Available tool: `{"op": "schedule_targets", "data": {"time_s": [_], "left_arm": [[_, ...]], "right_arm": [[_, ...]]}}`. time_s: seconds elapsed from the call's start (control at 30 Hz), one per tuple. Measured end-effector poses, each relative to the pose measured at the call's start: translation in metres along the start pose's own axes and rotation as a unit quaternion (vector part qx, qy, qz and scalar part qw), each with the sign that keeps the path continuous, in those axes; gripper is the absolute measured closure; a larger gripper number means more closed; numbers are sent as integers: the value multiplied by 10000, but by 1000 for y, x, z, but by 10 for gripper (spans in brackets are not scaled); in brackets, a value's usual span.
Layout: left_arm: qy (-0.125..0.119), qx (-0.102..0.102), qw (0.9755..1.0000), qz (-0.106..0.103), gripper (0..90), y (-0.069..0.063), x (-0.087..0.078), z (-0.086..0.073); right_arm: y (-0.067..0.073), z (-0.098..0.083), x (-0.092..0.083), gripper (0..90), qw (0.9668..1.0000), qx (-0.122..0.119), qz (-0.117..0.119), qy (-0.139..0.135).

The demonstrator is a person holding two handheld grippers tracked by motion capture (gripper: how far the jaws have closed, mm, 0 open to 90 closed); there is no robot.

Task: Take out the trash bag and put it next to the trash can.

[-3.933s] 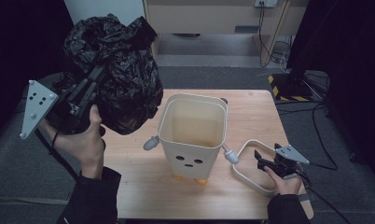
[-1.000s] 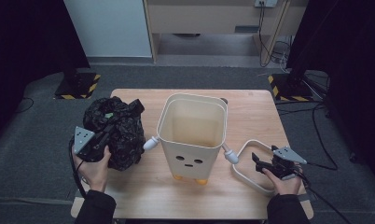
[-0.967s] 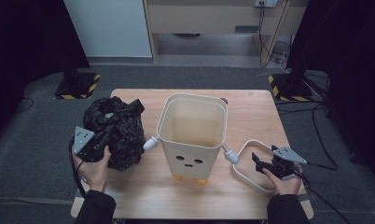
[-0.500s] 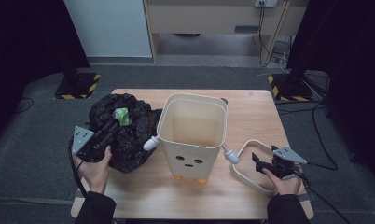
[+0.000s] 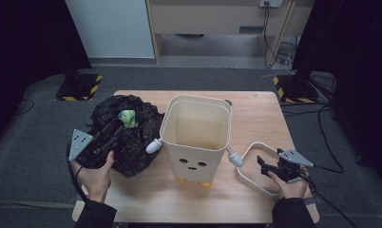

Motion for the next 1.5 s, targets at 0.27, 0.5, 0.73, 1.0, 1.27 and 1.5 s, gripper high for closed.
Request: {"op": "schedule_targets", "data": {"time_s": [0.27,0.5,0.73,1.0,1.27,1.5], "left_arm": [[-4,149,9997,-196,481,-20,-8,6],[187,378,9986,-323,430,-38,-9,-3],[520,512,9960,-516,392,-53,-9,-23],[752,489,9945,-533,345,-56,-14,-44],[1121,410,9913,-549,309,-53,-12,-71],[1533,367,9863,-486,261,-49,-10,-101]], "right_arm": [[0,-1,0,139,10000,38,-23,33],[-1,0,-2,142,10000,80,-52,-14],[-2,0,-2,148,9999,123,-56,-35],[-2,0,-3,151,9999,137,-73,-15],[-3,1,-3,152,9999,160,-65,-13],[-3,2,-4,171,9998,208,-51,-13]]}}
Point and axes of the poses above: each handheld gripper's, and its own axes: x roughly forward along the jaws, z roughly out of its top, y roughly to its left, the point moved 7 cm from there along x, roughly forward along the jaws, and after that the axes turned 5 degrees about -z, right-handed, at the moved point
